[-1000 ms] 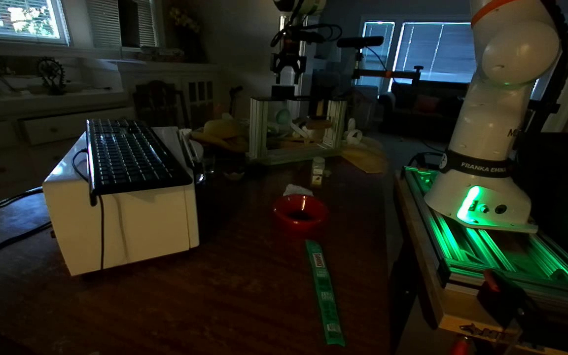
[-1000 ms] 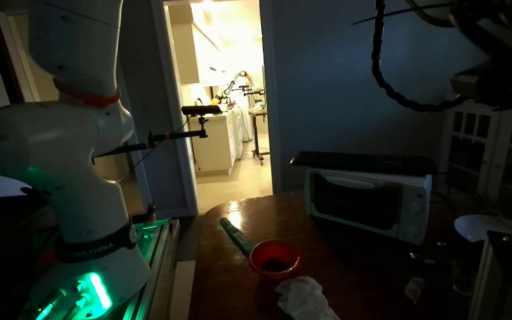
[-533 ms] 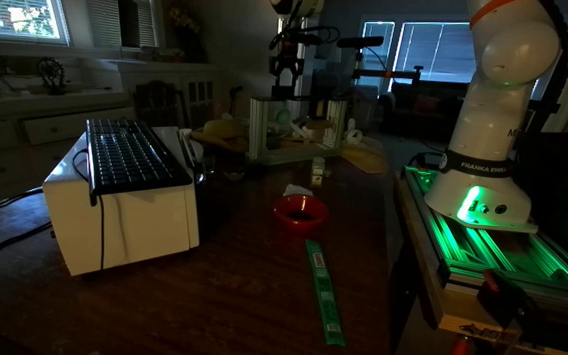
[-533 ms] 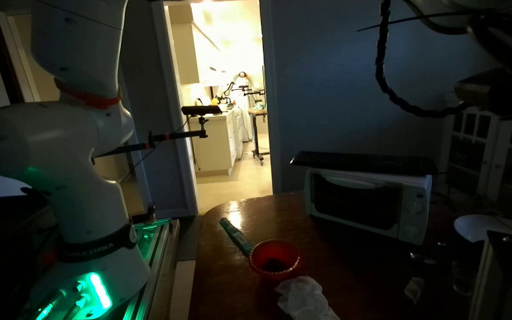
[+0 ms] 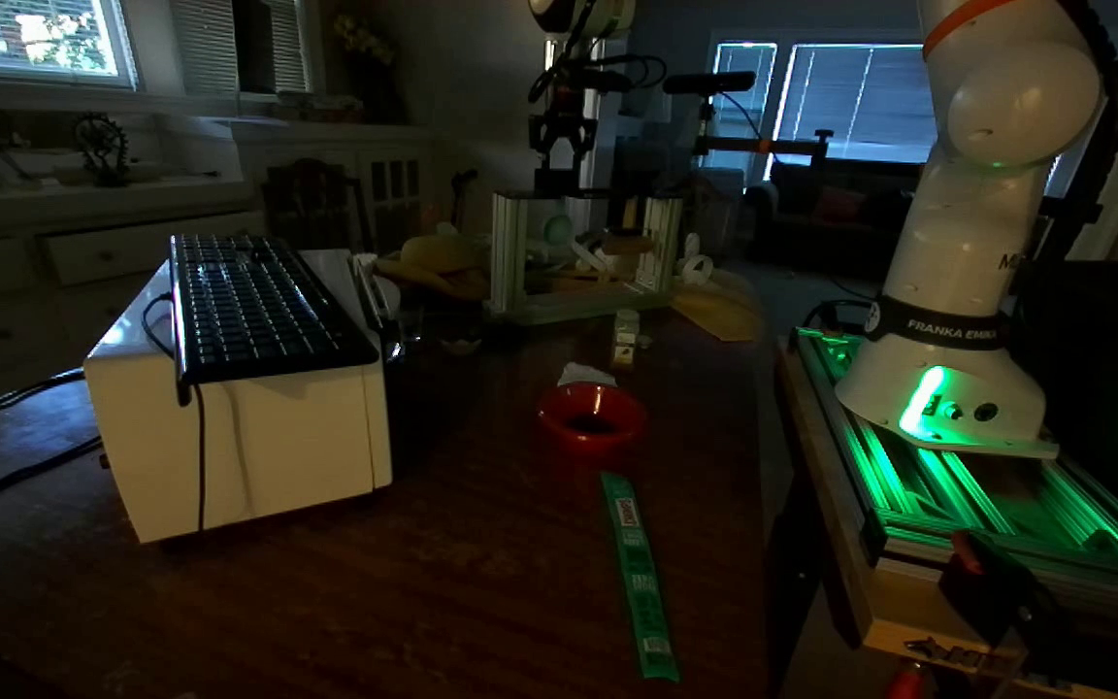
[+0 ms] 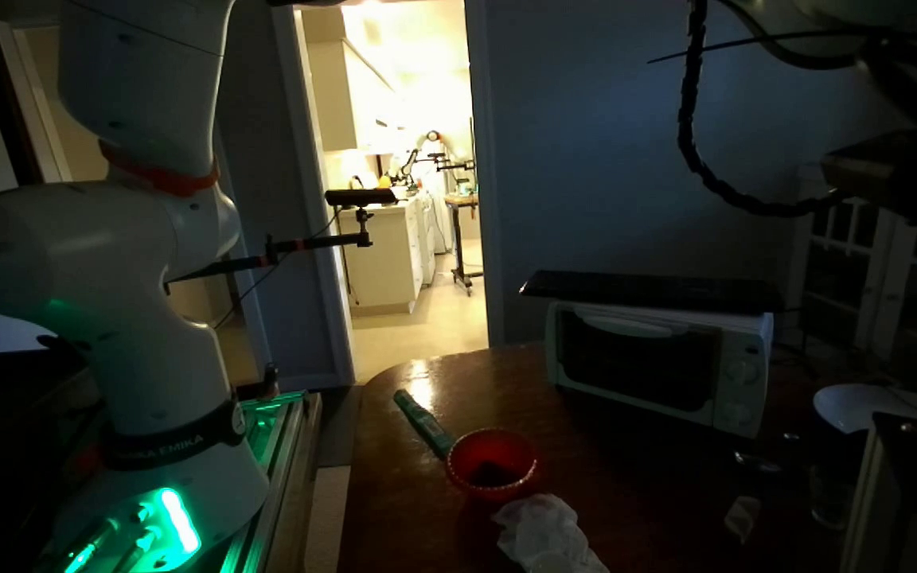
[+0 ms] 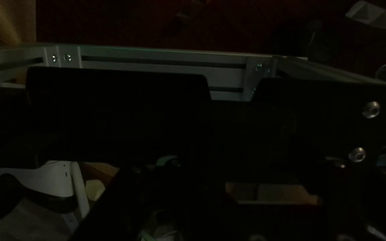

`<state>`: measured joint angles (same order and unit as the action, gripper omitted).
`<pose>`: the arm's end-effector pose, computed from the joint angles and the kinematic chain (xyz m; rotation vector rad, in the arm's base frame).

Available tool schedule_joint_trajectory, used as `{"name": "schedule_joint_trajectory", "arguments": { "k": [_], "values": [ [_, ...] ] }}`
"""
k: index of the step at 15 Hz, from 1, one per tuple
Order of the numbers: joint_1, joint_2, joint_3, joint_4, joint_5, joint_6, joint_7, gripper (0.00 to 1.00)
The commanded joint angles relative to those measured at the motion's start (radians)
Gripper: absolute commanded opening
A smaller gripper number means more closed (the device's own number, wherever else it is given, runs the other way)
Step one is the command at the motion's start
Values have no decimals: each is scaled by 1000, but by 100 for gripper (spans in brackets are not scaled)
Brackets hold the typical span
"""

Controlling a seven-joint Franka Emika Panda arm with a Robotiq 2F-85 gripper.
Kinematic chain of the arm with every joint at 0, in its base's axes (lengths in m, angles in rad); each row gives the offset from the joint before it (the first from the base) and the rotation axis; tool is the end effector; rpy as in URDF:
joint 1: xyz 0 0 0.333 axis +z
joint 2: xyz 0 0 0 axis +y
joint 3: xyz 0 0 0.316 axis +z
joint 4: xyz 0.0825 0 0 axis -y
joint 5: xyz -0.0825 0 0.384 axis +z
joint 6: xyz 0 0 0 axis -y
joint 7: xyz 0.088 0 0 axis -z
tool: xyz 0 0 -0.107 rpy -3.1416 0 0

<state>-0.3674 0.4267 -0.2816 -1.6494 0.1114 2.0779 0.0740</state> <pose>0.5493 -0.3831 0.3753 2.9020 -1.1442 0.0223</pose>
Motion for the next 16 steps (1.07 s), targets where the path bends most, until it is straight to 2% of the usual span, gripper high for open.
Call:
{"name": "schedule_joint_trajectory", "arguments": {
  "k": [1, 5, 7, 8, 10, 12, 16],
  "values": [
    [-18, 20, 12, 18, 22, 12, -20, 74],
    [-18, 18, 12, 11, 20, 15, -20, 67],
    [-18, 18, 12, 10, 20, 15, -20, 56],
    [-17, 18, 12, 10, 19, 15, -20, 57],
    [-16, 17, 14, 8, 20, 15, -19, 38],
    [-16, 16, 13, 6, 18, 17, -19, 29],
    [-18, 15, 14, 2, 19, 18, -21, 40]
  ]
}}
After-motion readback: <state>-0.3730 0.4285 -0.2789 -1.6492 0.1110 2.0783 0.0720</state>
